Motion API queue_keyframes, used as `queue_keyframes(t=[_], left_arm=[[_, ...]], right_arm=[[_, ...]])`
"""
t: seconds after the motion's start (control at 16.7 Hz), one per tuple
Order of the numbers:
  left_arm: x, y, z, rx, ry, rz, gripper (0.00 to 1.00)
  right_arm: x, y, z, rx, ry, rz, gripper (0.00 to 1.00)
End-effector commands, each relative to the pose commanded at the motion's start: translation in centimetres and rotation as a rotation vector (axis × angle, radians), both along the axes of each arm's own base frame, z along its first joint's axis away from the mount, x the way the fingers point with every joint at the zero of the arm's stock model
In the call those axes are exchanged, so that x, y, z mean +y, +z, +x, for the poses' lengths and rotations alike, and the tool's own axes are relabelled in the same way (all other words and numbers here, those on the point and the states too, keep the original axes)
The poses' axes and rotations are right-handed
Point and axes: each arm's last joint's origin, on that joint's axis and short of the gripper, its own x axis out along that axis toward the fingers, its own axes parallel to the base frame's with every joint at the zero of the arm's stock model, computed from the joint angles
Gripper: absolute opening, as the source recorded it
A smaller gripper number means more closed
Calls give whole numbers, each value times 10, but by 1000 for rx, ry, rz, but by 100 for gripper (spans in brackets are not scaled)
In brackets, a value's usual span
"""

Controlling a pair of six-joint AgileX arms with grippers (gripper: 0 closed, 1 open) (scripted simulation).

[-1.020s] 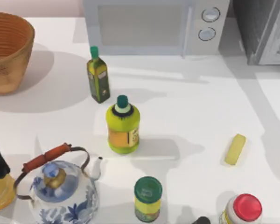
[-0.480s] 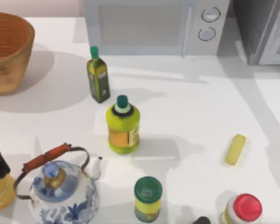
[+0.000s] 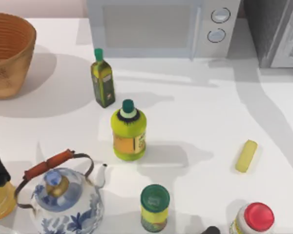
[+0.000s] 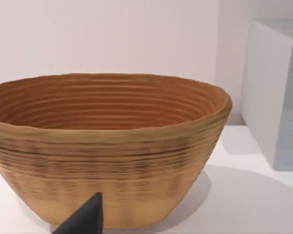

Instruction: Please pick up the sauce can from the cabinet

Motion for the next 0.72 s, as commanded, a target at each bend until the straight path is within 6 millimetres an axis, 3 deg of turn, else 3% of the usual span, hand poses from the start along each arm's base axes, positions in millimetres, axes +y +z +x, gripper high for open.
queue_keyframes(t=[0.48,0.72], left_arm=[[0,0,0,0,0,0,100],[0,0,0,0,0,0,100]], right_arm=[[-9,-1,-11,-19,1,10,0],[-29,-21,-32,-29,3,9,0]])
